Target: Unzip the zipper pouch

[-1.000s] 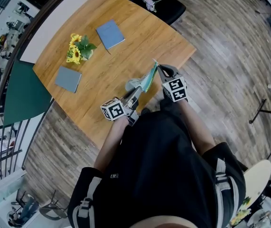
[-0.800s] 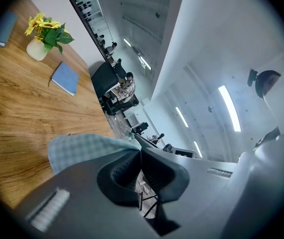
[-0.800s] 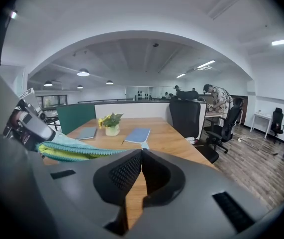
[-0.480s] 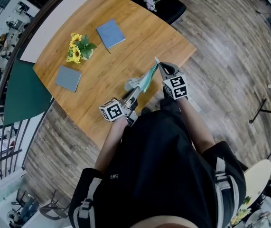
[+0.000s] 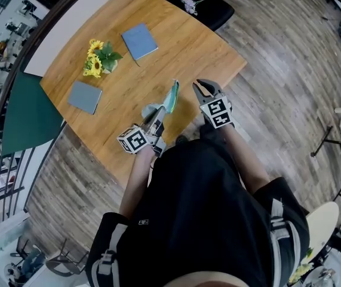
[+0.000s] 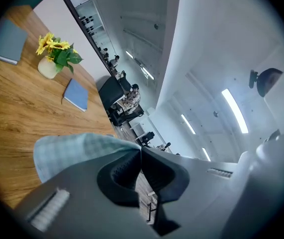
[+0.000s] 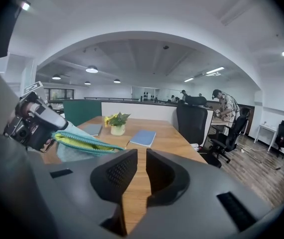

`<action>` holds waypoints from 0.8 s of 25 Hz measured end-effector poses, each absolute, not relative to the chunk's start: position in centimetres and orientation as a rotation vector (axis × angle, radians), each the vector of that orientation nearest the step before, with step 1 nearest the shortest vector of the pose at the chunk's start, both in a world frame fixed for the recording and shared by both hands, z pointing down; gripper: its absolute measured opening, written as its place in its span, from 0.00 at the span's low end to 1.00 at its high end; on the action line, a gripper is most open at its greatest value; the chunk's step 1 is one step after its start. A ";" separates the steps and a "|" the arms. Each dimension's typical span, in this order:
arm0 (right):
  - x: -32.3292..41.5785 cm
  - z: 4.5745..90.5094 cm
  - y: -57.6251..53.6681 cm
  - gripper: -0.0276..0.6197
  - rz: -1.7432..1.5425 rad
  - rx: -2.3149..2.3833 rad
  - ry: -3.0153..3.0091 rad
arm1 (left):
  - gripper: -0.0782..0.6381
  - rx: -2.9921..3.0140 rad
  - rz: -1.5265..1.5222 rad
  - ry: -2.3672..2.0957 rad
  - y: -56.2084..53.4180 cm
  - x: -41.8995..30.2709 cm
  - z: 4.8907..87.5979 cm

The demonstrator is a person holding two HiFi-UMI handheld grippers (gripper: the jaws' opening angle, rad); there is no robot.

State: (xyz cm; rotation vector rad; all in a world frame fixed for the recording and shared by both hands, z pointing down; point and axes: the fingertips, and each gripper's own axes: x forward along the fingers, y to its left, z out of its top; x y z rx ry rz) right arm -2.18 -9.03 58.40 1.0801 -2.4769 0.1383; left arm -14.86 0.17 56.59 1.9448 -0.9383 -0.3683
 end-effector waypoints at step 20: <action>-5.0 56.9 -4.7 0.05 0.117 0.920 -2.566 | 0.11 2.067 -0.183 -1.176 1.4 -21.2 56.6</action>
